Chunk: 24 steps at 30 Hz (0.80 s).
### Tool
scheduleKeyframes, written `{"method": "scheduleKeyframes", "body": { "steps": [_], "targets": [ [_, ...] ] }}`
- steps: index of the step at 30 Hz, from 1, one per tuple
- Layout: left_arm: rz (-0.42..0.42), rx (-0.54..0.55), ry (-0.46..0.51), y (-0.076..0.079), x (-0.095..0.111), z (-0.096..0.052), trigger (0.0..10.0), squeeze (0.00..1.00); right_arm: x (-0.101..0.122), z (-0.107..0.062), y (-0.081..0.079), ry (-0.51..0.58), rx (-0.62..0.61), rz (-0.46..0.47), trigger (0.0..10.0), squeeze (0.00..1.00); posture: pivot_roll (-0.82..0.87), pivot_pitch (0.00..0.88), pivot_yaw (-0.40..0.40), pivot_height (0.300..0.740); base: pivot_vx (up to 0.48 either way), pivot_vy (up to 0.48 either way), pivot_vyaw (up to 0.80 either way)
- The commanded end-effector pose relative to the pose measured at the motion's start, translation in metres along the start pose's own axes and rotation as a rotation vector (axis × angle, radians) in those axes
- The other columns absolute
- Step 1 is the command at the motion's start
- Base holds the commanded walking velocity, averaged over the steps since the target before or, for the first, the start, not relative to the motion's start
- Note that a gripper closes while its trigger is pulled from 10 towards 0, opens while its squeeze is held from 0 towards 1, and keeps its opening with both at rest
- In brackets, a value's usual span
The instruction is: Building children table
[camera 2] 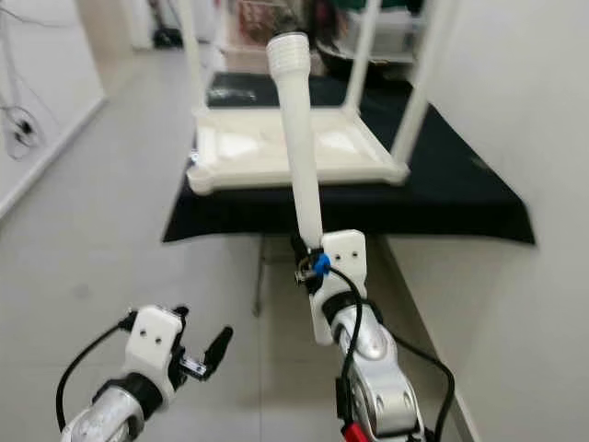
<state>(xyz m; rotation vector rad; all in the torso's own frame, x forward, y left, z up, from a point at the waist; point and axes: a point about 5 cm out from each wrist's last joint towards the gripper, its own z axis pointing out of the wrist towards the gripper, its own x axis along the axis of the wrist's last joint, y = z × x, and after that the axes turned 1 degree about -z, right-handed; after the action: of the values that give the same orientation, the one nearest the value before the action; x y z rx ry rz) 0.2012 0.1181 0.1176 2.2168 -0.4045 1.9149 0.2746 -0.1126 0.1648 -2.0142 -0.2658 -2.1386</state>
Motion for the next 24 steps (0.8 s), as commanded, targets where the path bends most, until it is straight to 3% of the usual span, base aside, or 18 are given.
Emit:
{"method": "scheduleKeyframes", "body": {
  "steps": [1,6,8,14,19,21,24],
  "targets": [
    [-0.014,-0.009,-0.003,0.002,0.001,0.002,10.0,0.00,0.001,-0.002,0.009,0.004,-0.031,-0.013,10.0,0.00,0.08,0.041,-0.096,0.740,0.000,0.000,0.00],
    [-0.011,-0.018,-0.007,0.003,0.001,0.003,10.0,0.00,0.006,0.002,0.014,0.020,-0.061,0.008,10.0,0.00,0.08,0.042,-0.098,0.740,0.000,0.000,0.00],
    [0.038,-0.084,-0.009,0.004,0.003,0.005,10.0,0.00,0.010,0.005,0.015,0.033,-0.070,0.026,10.0,0.00,0.09,0.043,-0.098,0.740,0.000,0.000,0.00],
    [0.080,-0.189,-0.023,0.001,0.004,0.007,10.0,0.00,0.022,0.013,0.016,0.069,-0.089,0.094,10.0,0.00,0.09,0.038,-0.100,0.740,0.000,0.000,0.00],
    [0.084,-0.208,-0.029,0.001,0.003,0.006,10.0,0.00,0.024,0.016,0.016,0.074,-0.094,0.115,10.0,0.00,0.09,0.037,-0.100,0.740,0.000,0.000,0.00],
    [0.071,-0.203,-0.023,-0.001,0.001,0.007,10.0,0.00,0.029,0.019,0.012,0.089,-0.080,0.182,10.0,0.00,0.09,0.031,-0.105,0.740,0.000,0.000,0.00],
    [0.046,-0.213,-0.003,-0.001,0.003,0.011,10.0,0.00,0.031,0.019,0.009,0.097,-0.062,0.208,10.0,0.00,0.09,0.028,-0.103,0.740,0.000,0.000,0.00]
  ]
}}
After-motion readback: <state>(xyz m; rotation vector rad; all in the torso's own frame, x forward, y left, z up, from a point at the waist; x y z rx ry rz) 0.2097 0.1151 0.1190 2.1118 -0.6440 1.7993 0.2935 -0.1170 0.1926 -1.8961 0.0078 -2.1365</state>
